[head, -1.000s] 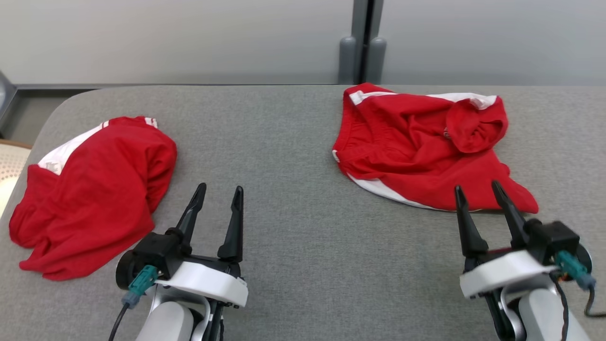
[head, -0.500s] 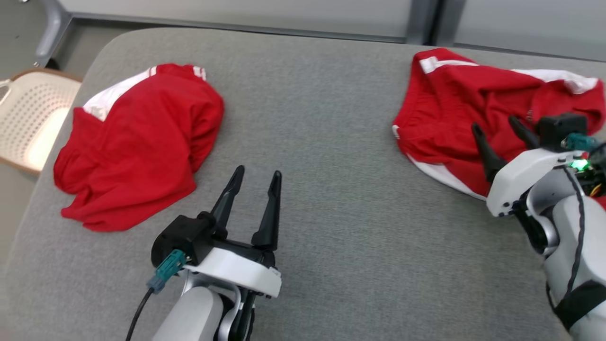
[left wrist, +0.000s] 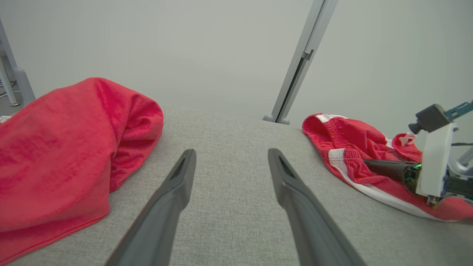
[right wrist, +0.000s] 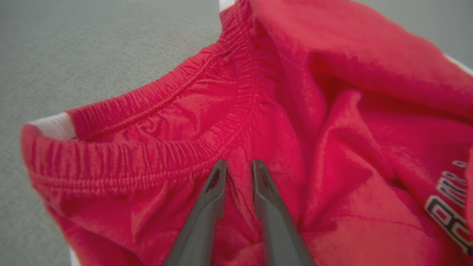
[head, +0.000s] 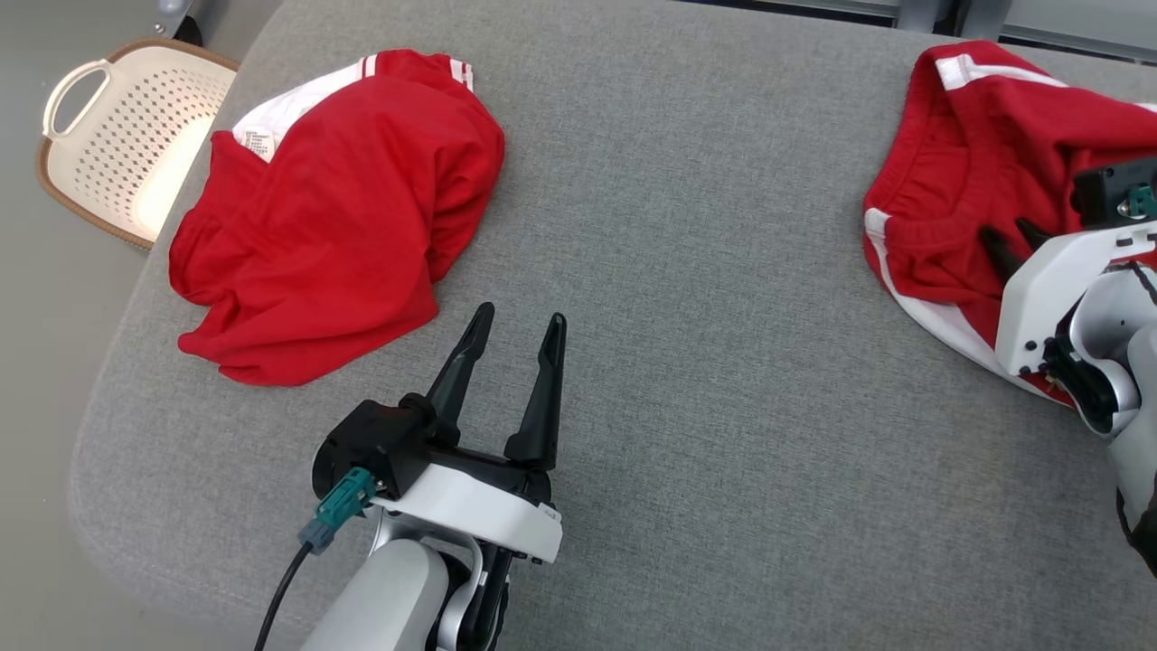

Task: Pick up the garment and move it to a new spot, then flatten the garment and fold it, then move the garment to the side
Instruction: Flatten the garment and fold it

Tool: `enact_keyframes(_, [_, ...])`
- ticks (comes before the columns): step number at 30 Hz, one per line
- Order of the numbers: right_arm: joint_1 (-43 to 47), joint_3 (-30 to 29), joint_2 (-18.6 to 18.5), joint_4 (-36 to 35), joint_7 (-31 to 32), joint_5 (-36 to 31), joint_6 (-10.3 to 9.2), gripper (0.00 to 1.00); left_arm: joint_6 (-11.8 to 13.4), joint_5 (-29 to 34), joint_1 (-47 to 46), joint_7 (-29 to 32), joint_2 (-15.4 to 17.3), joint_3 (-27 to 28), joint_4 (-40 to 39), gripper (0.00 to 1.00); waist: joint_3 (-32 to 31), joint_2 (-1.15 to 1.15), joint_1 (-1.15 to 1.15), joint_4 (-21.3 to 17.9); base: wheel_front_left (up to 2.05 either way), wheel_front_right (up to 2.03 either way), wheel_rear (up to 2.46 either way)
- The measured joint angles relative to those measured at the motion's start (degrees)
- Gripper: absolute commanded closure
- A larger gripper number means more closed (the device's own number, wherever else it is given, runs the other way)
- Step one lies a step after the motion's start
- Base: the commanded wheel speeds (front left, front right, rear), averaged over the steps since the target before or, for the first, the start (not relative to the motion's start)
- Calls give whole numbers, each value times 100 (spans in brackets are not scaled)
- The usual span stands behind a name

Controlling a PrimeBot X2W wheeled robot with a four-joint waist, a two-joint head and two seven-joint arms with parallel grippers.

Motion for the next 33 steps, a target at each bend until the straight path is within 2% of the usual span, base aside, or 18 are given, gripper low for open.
enact_keyframes(6, [-265,181,-104,-10,-426,-38,-1,100,20,-41,0,0,0,-87,2,0,37,0,0,64,0,0,0])
enact_keyframes(12, [-795,470,-260,71,-788,-408,-1,100,29,-102,-28,0,-1,-188,4,0,34,0,0,112,0,0,0])
enact_keyframes(15, [-1120,489,-309,276,-1000,-564,-1,100,55,-142,-55,0,2,-221,-3,0,58,0,0,152,0,0,0])
enact_keyframes(18, [-1500,522,-545,653,-1346,-1037,-1,100,74,-215,-109,0,-2,-300,-48,0,116,0,0,229,0,0,0])
enact_keyframes(20, [-1642,526,-536,825,-1529,-1143,-1,100,78,-233,-119,0,-1,-308,-54,0,149,0,0,255,0,0,0])
enact_keyframes(21, [-1692,542,-504,917,-1600,-1181,-1,11,79,-234,-119,0,0,-307,-52,0,164,0,0,262,0,0,0])
enact_keyframes(22, [-1720,572,-466,1007,-1650,-1203,-1,11,89,-234,-119,0,2,-301,-47,0,175,0,0,261,0,0,0])
enact_keyframes(23, [-1740,621,-432,1110,-1689,-1250,-1,0,98,-233,-119,0,1,-292,-42,0,181,0,0,250,0,0,0])
enact_keyframes(33, [-1561,664,18,1641,-2504,-1045,0,0,80,-100,-120,0,0,-24,85,0,-57,0,0,-201,0,0,0])
